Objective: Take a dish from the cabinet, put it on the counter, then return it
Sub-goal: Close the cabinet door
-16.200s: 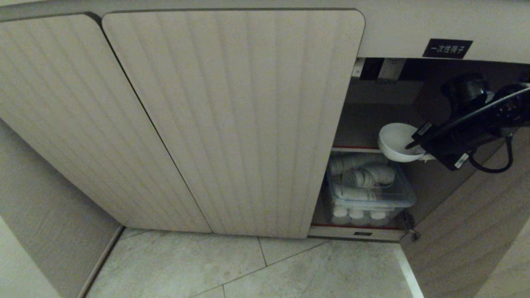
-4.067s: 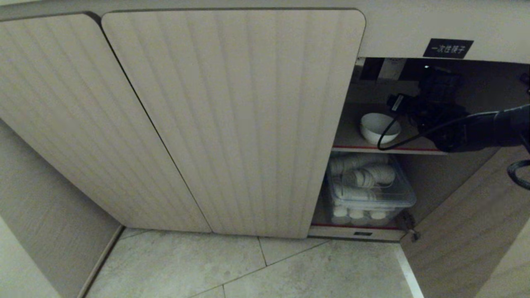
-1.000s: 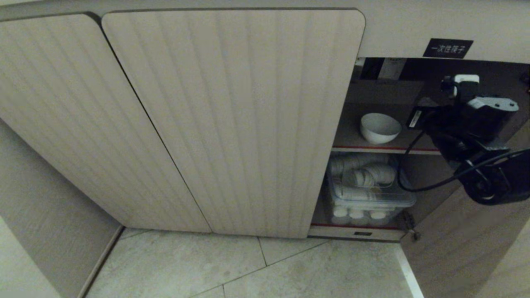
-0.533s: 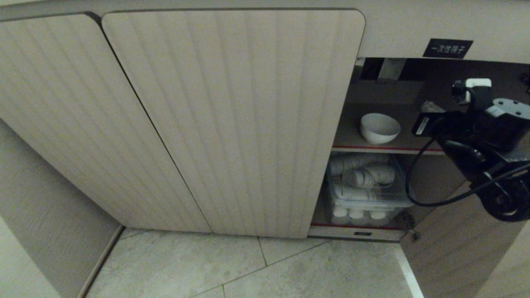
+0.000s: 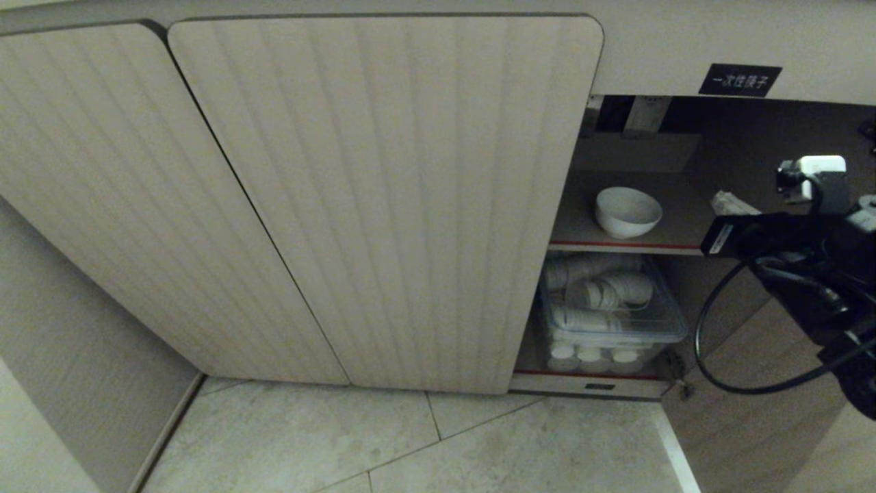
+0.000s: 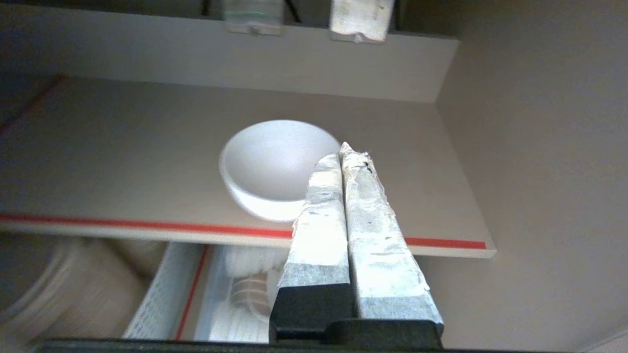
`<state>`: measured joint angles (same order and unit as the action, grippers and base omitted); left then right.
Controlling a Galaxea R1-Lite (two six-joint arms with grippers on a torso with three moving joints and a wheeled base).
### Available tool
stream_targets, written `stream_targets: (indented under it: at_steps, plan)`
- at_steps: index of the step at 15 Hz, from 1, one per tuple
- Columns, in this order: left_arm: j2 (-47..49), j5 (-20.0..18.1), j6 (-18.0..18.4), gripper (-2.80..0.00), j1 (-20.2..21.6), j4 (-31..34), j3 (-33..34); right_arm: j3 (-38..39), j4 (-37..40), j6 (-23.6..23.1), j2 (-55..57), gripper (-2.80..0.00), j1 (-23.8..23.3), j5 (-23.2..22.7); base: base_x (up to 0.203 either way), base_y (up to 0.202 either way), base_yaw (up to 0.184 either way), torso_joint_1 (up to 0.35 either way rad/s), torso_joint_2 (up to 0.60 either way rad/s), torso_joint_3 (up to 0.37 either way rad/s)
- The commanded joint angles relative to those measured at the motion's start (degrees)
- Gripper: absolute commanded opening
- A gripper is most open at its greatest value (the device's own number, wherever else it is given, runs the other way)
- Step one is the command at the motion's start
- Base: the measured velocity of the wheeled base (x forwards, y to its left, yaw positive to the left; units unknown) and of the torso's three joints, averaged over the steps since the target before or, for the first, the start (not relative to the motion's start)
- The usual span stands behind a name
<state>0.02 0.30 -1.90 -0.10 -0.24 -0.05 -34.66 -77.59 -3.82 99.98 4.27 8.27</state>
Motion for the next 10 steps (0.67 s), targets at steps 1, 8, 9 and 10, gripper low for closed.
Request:
stream_targets:
  at_steps: [1, 8, 9, 10]
  plan:
    - [0.0, 0.0, 0.0, -2.8, 0.0, 0.0, 0.0, 3.8, -0.7, -0.1, -3.1, -2.8, 0.0, -0.9, 0.0, 0.0, 0.0, 0.0, 0.0, 0.0]
    - [0.0, 0.0, 0.0, -2.8, 0.0, 0.0, 0.0, 9.1, -1.2, 0.0, -7.2, -2.8, 0.0, -1.4, 0.0, 0.0, 0.0, 0.0, 0.0, 0.0]
    - [0.0, 0.0, 0.0, -2.8, 0.0, 0.0, 0.0, 9.6, -1.1, 0.0, -7.5, -2.8, 0.0, -1.9, 0.0, 0.0, 0.0, 0.0, 0.0, 0.0]
    - [0.0, 0.0, 0.0, -2.8, 0.0, 0.0, 0.0, 11.4, -1.1, 0.1, -8.2, -2.8, 0.0, -2.8, 0.0, 0.0, 0.0, 0.0, 0.0, 0.0]
